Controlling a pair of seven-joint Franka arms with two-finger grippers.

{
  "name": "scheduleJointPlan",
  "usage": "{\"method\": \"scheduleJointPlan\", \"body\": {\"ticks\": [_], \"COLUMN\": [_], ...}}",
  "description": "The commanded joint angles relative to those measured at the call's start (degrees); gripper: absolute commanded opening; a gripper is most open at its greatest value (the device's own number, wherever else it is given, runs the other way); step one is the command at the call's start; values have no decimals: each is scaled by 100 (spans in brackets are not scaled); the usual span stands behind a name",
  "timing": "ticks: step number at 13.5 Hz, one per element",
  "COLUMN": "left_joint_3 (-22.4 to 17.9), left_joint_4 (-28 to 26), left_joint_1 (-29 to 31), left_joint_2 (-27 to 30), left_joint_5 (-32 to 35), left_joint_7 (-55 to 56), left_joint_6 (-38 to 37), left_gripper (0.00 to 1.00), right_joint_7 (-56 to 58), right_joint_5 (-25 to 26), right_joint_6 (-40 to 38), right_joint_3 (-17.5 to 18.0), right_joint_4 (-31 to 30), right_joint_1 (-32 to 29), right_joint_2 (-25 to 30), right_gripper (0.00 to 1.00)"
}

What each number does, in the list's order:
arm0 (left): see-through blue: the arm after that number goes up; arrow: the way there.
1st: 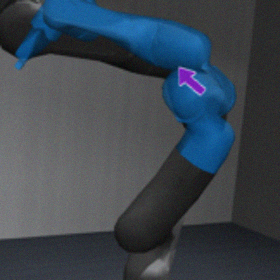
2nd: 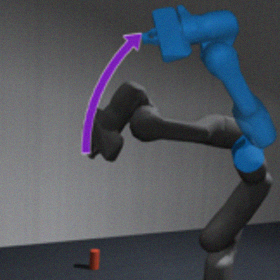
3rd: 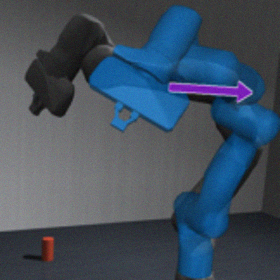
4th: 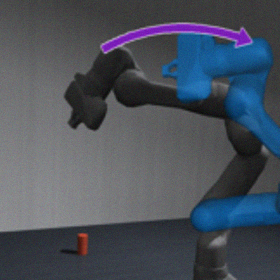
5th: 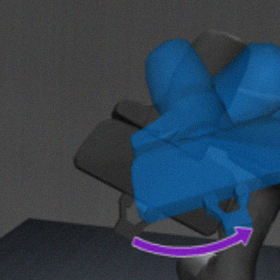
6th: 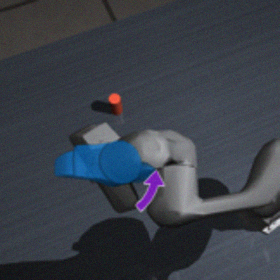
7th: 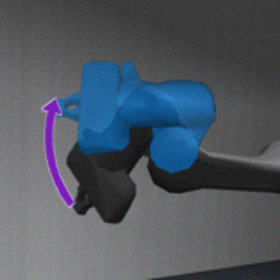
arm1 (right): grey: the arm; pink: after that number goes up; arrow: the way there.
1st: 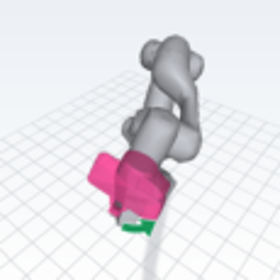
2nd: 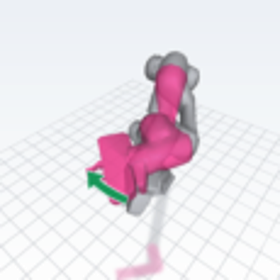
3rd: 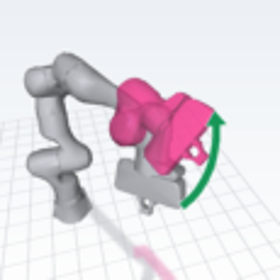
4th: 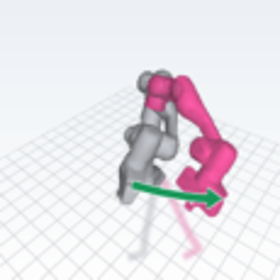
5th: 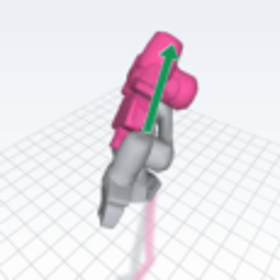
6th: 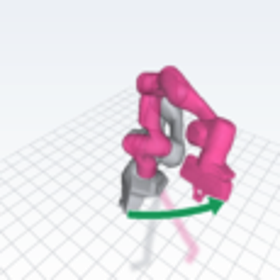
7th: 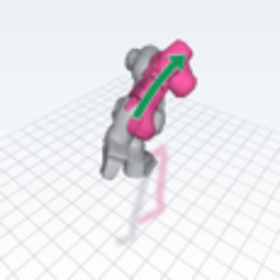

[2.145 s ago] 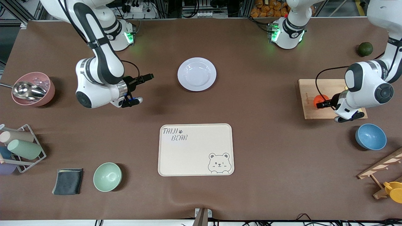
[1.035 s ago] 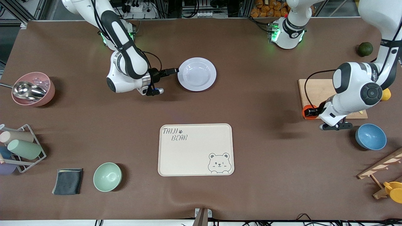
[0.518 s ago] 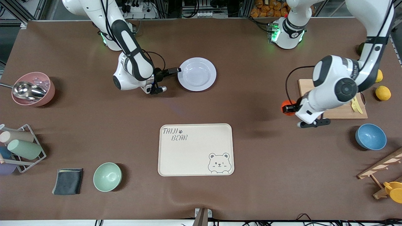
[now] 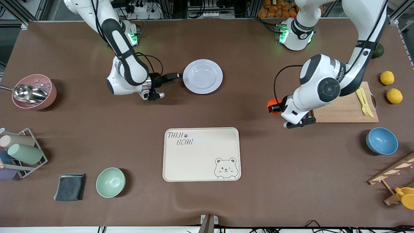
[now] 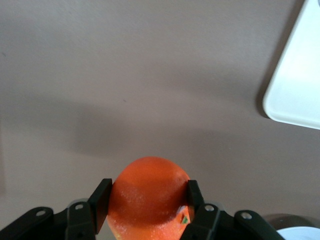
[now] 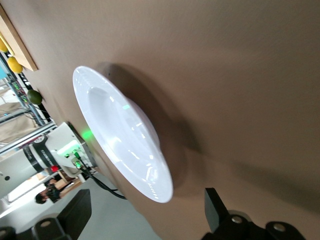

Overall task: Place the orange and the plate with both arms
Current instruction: 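Lift the orange with the left gripper while the right gripper grips the plate, then carry the orange over the white plate with the left gripper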

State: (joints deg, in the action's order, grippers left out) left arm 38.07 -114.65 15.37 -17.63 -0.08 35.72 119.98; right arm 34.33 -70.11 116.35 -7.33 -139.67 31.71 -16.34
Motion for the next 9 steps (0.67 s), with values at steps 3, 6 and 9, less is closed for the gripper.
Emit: {"method": "scheduleJointPlan", "body": {"ticks": [3,6,9], "left_joint_3": [7,-2,-2], "left_joint_4": [286,408,531], "left_joint_1": [-394,-597,-693], "left_joint_2": [-223,-399,-513], "left_joint_5": [-106,-88,-97], "left_joint_7": [742,1199,1349], "left_joint_6": [-46,7,25], "left_gripper": [0,0,0], "right_joint_7": [-127,-295,-295], "right_joint_5": [1479,2227,2493], "right_joint_6": [-155,-472,-490], "right_joint_3": [30,30,30], "right_joint_4": [281,686,784], "right_joint_1": [-726,-1035,-1141], "right_joint_2": [430,430,430], "right_gripper": [100,100,100]}}
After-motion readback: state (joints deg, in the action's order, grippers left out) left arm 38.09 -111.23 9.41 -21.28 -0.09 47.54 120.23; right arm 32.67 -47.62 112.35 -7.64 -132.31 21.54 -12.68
